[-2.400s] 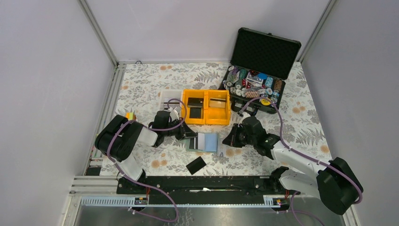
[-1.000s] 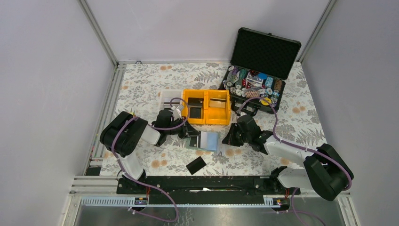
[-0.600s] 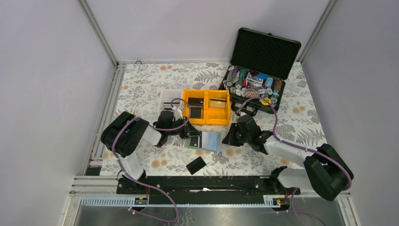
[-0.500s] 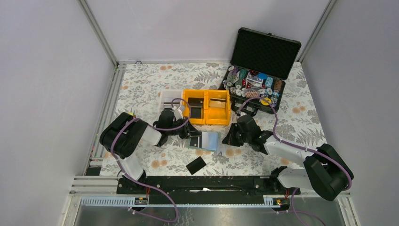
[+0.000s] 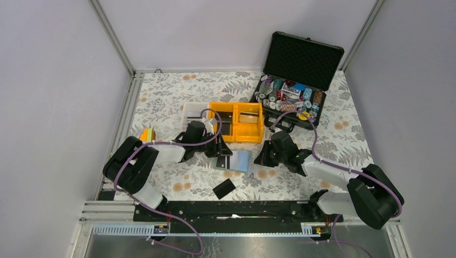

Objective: Put the credit cards into the card holder

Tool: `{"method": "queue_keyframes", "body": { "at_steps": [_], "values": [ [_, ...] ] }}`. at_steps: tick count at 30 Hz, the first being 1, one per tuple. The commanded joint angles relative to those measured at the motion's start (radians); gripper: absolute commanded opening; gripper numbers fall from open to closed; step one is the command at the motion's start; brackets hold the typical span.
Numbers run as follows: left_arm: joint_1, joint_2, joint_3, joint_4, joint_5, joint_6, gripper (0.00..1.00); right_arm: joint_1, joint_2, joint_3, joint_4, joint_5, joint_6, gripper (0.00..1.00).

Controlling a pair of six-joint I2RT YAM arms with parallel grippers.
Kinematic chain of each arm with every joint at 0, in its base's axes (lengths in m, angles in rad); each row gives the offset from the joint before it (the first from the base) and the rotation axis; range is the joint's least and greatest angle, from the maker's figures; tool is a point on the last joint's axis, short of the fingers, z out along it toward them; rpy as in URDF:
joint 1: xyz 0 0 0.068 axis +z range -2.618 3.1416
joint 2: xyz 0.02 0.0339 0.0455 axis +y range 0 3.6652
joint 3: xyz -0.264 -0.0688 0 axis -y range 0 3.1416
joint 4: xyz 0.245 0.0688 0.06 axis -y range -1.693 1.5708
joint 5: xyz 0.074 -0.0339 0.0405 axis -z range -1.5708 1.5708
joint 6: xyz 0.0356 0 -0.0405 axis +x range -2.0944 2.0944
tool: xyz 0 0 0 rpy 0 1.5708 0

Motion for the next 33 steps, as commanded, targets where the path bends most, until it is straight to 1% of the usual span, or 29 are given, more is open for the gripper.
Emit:
{"method": "queue_keyframes", "body": {
  "at_steps": [1, 4, 9, 13, 19, 27, 33],
  "values": [
    [-0.032, -0.038, 0.053, -0.196, -0.145, 0.083, 0.51, -0.008, -0.010, 0.020, -0.013, 0.060, -0.007, 0.00],
    [-0.054, -0.052, 0.076, -0.258, -0.189, 0.093, 0.52, -0.008, -0.010, 0.022, -0.014, 0.061, -0.009, 0.00],
    [-0.085, -0.074, 0.105, -0.331, -0.254, 0.095, 0.49, -0.008, -0.010, 0.025, -0.014, 0.060, -0.010, 0.00],
    [-0.097, -0.081, 0.104, -0.332, -0.243, 0.074, 0.46, -0.008, -0.010, 0.025, -0.013, 0.059, -0.011, 0.00],
    [-0.116, -0.055, 0.112, -0.332, -0.239, 0.055, 0.45, -0.008, -0.013, 0.025, -0.014, 0.058, -0.011, 0.00],
    [-0.138, -0.019, 0.112, -0.275, -0.214, 0.022, 0.45, -0.008, -0.015, 0.022, -0.013, 0.058, -0.011, 0.00],
    [-0.148, -0.004, 0.090, -0.174, -0.182, -0.023, 0.44, -0.008, -0.016, 0.018, -0.013, 0.058, -0.010, 0.00]
  ]
}}
